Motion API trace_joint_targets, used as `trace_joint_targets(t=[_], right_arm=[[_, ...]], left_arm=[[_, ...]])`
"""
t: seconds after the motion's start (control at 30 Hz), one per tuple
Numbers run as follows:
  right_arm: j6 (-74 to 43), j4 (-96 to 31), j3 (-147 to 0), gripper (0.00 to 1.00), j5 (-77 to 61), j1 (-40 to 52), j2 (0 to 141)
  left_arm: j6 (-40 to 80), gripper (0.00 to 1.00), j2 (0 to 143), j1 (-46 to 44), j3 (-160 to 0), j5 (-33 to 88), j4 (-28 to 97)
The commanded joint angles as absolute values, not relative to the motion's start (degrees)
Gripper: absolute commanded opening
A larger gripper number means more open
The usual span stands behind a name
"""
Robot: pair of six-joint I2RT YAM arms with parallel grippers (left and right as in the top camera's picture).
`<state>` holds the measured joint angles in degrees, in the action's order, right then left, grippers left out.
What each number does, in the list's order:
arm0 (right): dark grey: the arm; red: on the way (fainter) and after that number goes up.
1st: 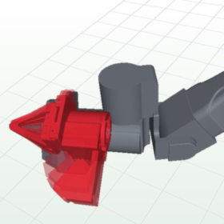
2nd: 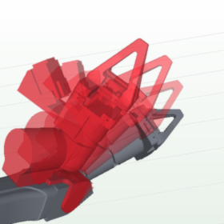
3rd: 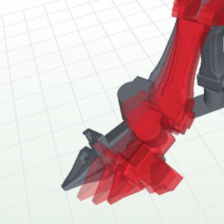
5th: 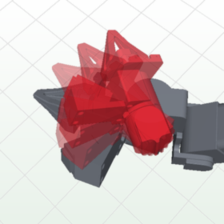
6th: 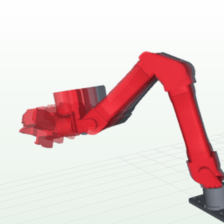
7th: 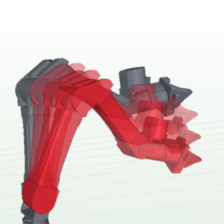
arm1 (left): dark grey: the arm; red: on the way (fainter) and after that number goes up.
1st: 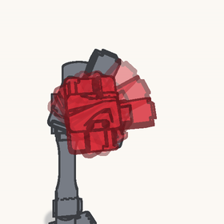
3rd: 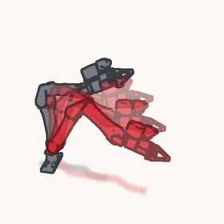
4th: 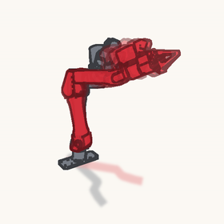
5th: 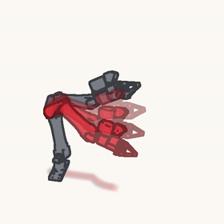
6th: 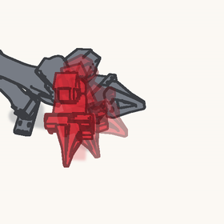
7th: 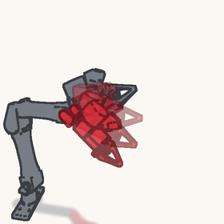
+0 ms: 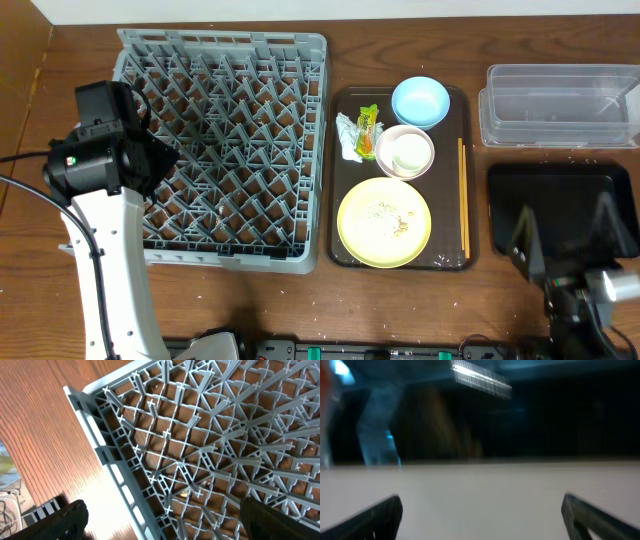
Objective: Sort waste into correct bins and load items into the dishwasher
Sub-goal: 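Raise the left arm over the dish rack and hold it there, then move the right gripper to the yellow Apollo wrapper on the tray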
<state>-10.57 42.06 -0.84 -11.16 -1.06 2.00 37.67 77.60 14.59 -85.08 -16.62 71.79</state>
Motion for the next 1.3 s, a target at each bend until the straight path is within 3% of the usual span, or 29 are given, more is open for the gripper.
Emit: trace_joint_targets(t=[0.0, 0.1, 0.23, 0.37, 0.47, 0.73, 1.07, 1.27], right_arm=[[-13.06, 52.36, -2.28, 0.99, -13.37, -2.55, 6.04], [-13.02, 53.39, -8.71, 0.99, -17.26, -2.55, 12.91], [-10.04, 43.77, -22.87, 0.99, -29.58, -2.42, 27.35], [-3.51, 25.91, -46.24, 0.99, -47.92, -1.15, 50.61], [0.71, 9.37, -61.69, 0.99, -52.95, -0.38, 63.75], [11.05, -30.02, -94.91, 0.99, -47.37, 7.81, 91.09], [3.42, -30.06, -96.73, 0.99, -48.40, 15.86, 102.04], [-0.38, -26.17, -96.73, 0.99, -36.60, 23.16, 107.63]], left_arm=[[38.46, 0.98, 77.47, 14.87, -86.19, -16.78, 71.96], [38.46, 0.98, 77.47, 14.87, -86.19, -16.78, 71.96], [38.46, 0.98, 77.47, 14.87, -86.19, -16.78, 71.99], [38.46, 0.98, 77.47, 14.87, -86.19, -16.78, 71.99], [38.46, 0.98, 77.47, 14.87, -86.19, -16.78, 71.96], [38.46, 0.98, 77.47, 14.87, -86.19, -16.78, 71.96], [38.46, 0.98, 77.47, 14.87, -86.19, -16.78, 71.96], [38.46, 0.98, 77.47, 14.87, -86.19, -16.78, 71.96]])
